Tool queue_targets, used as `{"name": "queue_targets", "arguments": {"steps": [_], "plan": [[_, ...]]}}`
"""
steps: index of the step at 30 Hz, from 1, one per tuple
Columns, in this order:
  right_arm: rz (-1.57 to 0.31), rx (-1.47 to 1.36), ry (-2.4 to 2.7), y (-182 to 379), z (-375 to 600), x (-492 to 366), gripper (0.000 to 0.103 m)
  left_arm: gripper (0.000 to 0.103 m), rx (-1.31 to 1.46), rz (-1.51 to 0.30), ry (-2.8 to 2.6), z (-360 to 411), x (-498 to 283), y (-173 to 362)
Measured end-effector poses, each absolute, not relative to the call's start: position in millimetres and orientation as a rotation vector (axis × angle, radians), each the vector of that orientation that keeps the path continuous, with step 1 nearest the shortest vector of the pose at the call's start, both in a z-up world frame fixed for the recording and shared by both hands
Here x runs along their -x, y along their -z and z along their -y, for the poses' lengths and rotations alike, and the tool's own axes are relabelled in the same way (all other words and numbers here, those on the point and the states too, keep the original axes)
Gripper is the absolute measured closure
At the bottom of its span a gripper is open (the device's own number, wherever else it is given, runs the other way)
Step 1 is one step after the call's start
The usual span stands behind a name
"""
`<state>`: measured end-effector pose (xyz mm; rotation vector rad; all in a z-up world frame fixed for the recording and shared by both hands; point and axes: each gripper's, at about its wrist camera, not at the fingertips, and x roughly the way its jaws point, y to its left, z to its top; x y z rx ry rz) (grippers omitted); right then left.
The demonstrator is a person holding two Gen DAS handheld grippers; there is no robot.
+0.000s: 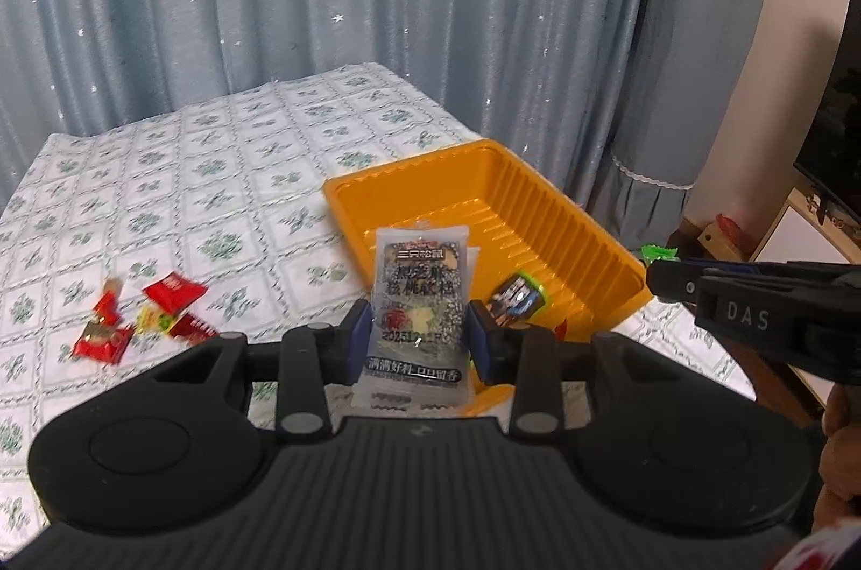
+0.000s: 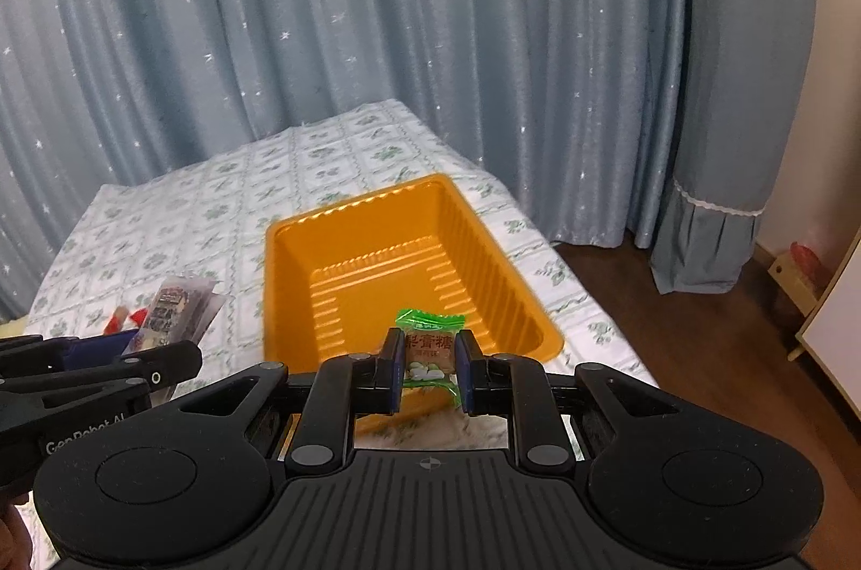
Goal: Organize snacks
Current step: 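Carry both snacks over the orange tray and open both tools to release them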
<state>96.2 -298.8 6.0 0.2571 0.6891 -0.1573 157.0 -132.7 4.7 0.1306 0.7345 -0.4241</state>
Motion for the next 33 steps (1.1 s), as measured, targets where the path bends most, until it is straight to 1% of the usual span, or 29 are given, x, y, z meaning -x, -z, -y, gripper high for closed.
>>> {"name": "queue_targets", "arguments": {"steps": [10, 26, 33], "plan": [[-0.690, -0.253, 0.173, 0, 322, -127, 0.083, 0.068, -0.142, -0.744, 0.460, 160, -191, 5], [-0.735, -0.282, 0.158, 39, 337, -167, 0.083, 0.068, -0.172, -0.816, 0.482, 183, -237, 55], [-0.741, -0.291, 0.158, 44, 340, -172, 0.083, 0.068, -0.162, -0.815, 0.489, 184, -244, 63]]}}
